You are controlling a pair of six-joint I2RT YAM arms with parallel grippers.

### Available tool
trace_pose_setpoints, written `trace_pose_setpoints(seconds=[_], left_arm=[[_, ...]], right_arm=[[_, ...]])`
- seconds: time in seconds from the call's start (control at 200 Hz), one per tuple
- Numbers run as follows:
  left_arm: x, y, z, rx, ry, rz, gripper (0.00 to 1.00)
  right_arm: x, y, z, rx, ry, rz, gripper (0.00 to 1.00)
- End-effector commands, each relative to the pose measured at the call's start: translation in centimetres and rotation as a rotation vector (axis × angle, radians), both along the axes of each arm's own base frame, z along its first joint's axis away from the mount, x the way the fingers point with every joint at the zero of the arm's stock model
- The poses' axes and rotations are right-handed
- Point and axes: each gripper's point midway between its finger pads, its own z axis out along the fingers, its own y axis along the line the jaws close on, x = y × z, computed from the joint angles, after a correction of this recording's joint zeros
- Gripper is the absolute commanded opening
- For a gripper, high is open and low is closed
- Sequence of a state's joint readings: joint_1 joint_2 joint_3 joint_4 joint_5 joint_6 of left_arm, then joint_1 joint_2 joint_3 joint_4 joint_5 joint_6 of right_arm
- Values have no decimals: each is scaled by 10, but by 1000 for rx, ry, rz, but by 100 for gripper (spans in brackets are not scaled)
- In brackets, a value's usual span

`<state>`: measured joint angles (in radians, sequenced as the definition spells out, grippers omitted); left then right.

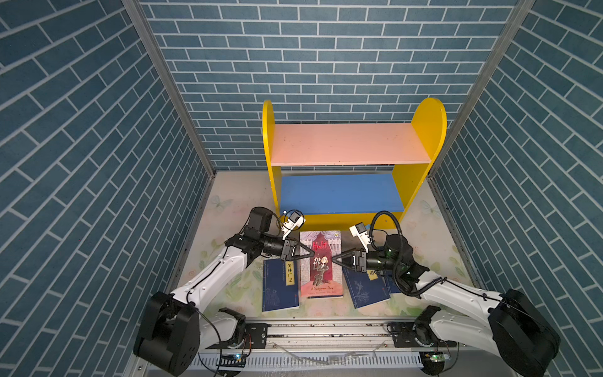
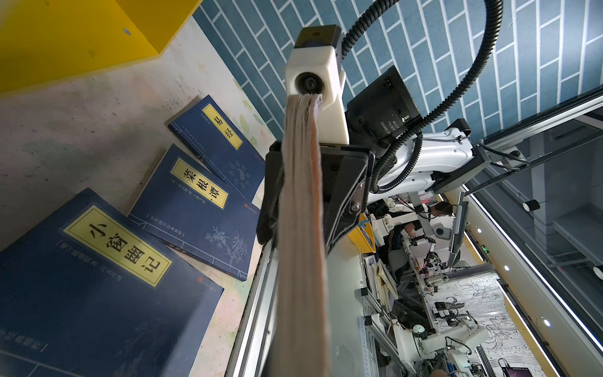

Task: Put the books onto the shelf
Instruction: 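Lift the upright Hamlet paperback off the pile with both grippers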

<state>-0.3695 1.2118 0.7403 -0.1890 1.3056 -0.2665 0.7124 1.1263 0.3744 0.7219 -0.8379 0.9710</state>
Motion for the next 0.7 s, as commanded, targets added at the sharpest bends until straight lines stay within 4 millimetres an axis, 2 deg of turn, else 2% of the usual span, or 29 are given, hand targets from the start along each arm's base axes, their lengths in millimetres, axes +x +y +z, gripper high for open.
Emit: trace_pose_setpoints(seconds=[0.0,0.34,0.535,0.695], left_arm=[[7,-1,16,-43,-20,-11,0],[11,-3,19,-46,1,-4,0],[16,4,15,-28,-22,46,0],[24,9,13,-13,-38,95,3]], right_arm=[[-10,2,7,37,0,59,41],[-10,14,5,38,11,92,23],[-10,15,8,43,8,90,0],[-8,15,14,54,-5,86,0]])
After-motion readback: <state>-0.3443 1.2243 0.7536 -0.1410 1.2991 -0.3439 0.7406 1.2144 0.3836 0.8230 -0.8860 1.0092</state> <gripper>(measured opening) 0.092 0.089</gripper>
